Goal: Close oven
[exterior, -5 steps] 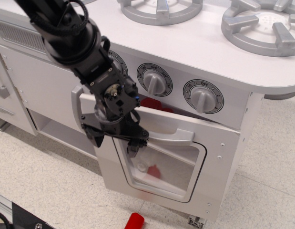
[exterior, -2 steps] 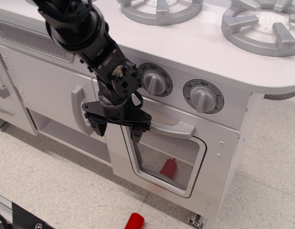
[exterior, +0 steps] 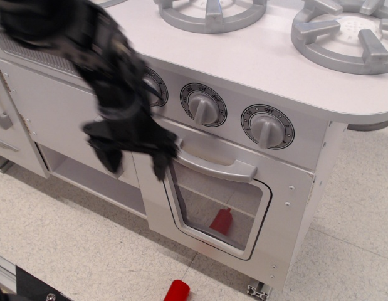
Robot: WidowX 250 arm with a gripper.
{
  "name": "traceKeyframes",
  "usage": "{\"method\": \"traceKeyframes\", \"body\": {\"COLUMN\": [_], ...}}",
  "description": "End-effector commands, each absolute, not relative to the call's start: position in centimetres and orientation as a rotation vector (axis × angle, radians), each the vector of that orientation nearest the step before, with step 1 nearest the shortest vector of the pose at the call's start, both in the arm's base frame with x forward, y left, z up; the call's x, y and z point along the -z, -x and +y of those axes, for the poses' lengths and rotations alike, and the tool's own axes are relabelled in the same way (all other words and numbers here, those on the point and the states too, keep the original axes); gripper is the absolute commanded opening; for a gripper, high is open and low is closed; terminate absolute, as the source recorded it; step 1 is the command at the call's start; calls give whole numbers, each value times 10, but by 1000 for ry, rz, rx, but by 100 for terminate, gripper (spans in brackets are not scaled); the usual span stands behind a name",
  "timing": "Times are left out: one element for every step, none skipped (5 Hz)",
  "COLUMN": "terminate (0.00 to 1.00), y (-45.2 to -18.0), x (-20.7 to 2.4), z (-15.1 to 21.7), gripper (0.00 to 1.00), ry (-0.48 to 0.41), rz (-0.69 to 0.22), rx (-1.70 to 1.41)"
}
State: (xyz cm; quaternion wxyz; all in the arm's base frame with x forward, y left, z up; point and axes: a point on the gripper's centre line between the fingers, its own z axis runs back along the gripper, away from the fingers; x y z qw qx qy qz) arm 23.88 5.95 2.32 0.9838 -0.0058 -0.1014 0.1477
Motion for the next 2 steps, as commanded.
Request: {"method": "traceKeyframes", "body": {"terminate": [0,100], "y": [-231,-231], "x": [-67,-67], "z": [73,73], "gripper": [100,100], "ry": [-10,-10], "rz": [-208,-208], "rx": [-335,-335]}}
